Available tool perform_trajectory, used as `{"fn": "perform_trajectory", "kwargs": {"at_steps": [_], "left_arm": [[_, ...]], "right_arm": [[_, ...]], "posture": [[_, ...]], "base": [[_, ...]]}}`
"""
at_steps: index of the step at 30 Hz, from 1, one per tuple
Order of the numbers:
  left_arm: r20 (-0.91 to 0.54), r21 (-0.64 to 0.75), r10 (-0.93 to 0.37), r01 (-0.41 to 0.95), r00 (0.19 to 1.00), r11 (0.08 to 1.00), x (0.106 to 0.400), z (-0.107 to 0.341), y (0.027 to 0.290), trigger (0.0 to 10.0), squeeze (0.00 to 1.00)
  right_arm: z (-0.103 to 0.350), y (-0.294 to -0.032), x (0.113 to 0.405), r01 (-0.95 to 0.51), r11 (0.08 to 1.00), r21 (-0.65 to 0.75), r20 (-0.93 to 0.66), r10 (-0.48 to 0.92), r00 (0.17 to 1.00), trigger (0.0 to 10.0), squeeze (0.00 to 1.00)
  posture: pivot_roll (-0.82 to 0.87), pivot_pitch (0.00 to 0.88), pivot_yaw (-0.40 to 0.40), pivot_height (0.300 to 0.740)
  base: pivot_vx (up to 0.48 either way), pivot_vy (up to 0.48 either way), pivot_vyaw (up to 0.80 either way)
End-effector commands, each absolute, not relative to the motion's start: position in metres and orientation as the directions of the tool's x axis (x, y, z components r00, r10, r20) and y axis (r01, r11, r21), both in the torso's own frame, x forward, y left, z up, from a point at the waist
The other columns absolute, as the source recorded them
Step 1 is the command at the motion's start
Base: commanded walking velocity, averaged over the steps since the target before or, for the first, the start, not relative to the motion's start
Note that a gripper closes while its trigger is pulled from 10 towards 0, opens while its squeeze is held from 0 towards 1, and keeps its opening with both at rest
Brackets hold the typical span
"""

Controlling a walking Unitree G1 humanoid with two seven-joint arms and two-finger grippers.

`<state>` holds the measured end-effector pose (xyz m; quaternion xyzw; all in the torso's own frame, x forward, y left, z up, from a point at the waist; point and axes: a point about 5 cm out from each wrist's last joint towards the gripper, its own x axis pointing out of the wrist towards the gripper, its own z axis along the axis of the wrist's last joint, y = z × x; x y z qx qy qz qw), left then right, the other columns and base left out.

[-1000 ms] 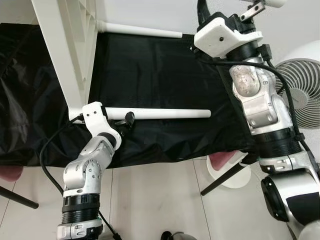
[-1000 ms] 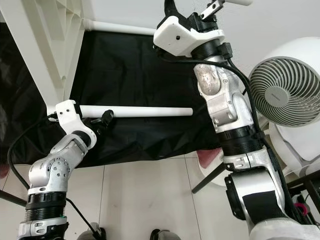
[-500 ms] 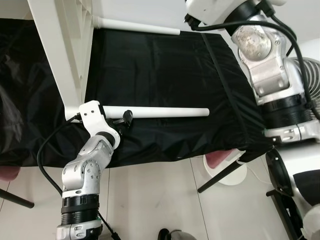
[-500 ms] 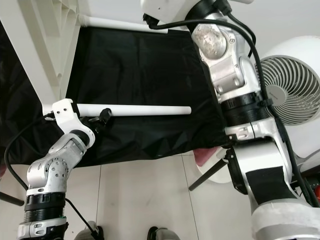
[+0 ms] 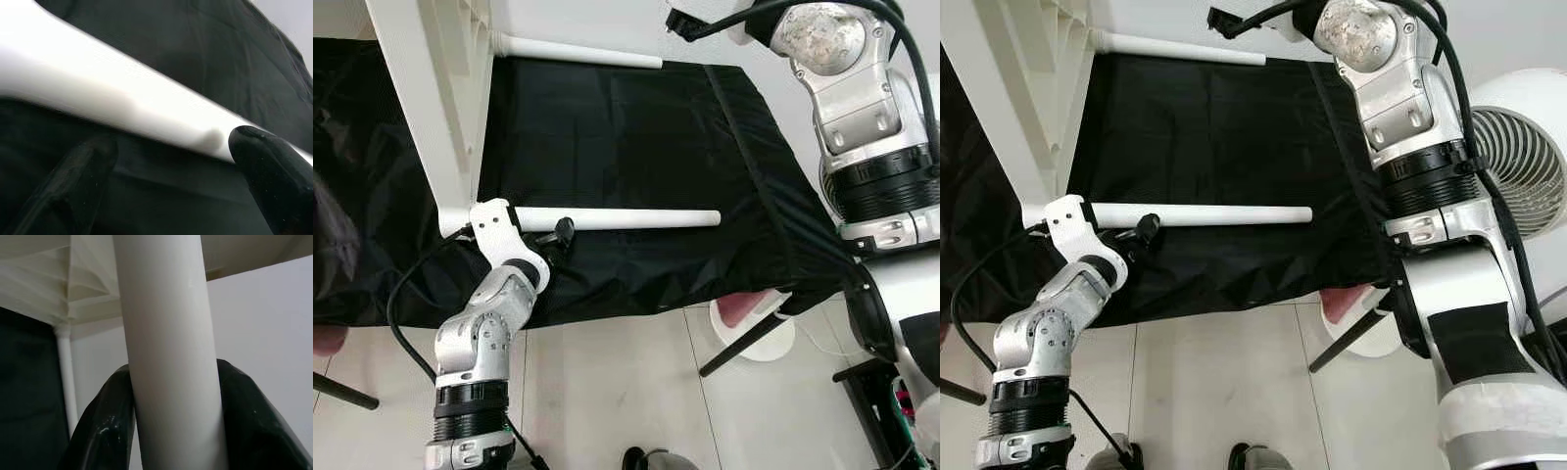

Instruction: Building children table

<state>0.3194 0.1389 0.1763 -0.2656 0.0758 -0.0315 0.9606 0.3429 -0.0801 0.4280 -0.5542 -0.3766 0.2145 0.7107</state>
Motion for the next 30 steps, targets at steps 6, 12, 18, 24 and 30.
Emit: {"fn": "perform_trajectory", "kwargs": {"at_steps": [6,12,18,24,30], "left_arm": [[-0.151,-0.574,-0.080,-0.021,0.985,0.819,0.324,0.178,0.138,10.0,0.00],[-0.166,-0.589,-0.042,-0.065,0.985,0.806,0.330,0.177,0.145,10.0,0.00],[-0.193,-0.643,0.031,-0.151,0.981,0.751,0.344,0.179,0.153,10.0,0.00],[-0.206,-0.679,0.086,-0.206,0.975,0.704,0.354,0.183,0.159,10.0,0.00],[-0.191,-0.702,0.109,-0.214,0.975,0.679,0.362,0.191,0.160,10.0,0.00]], "right_arm": [[0.436,-0.077,0.338,0.096,0.312,-0.945,0.306,0.745,0.593,0.0,0.00],[0.439,-0.078,0.337,0.093,0.321,-0.942,0.311,0.742,0.594,2.9,0.00],[0.446,-0.080,0.337,0.105,0.360,-0.927,0.350,0.733,0.583,6.9,0.00],[0.450,-0.081,0.336,0.116,0.373,-0.921,0.368,0.731,0.574,0.0,0.00],[0.457,-0.084,0.332,0.136,0.399,-0.907,0.401,0.720,0.567,0.0,0.00]], "posture": [[0.08,0.161,-0.080,0.740],[0.08,0.159,-0.078,0.740],[0.07,0.157,-0.070,0.740],[0.07,0.151,-0.065,0.740],[0.06,0.152,-0.059,0.740]], "base": [[0.000,0.000,0.00],[0.000,0.000,0.00],[0.000,0.000,0.00],[0.000,0.000,0.00],[0.000,0.000,0.00]]}}
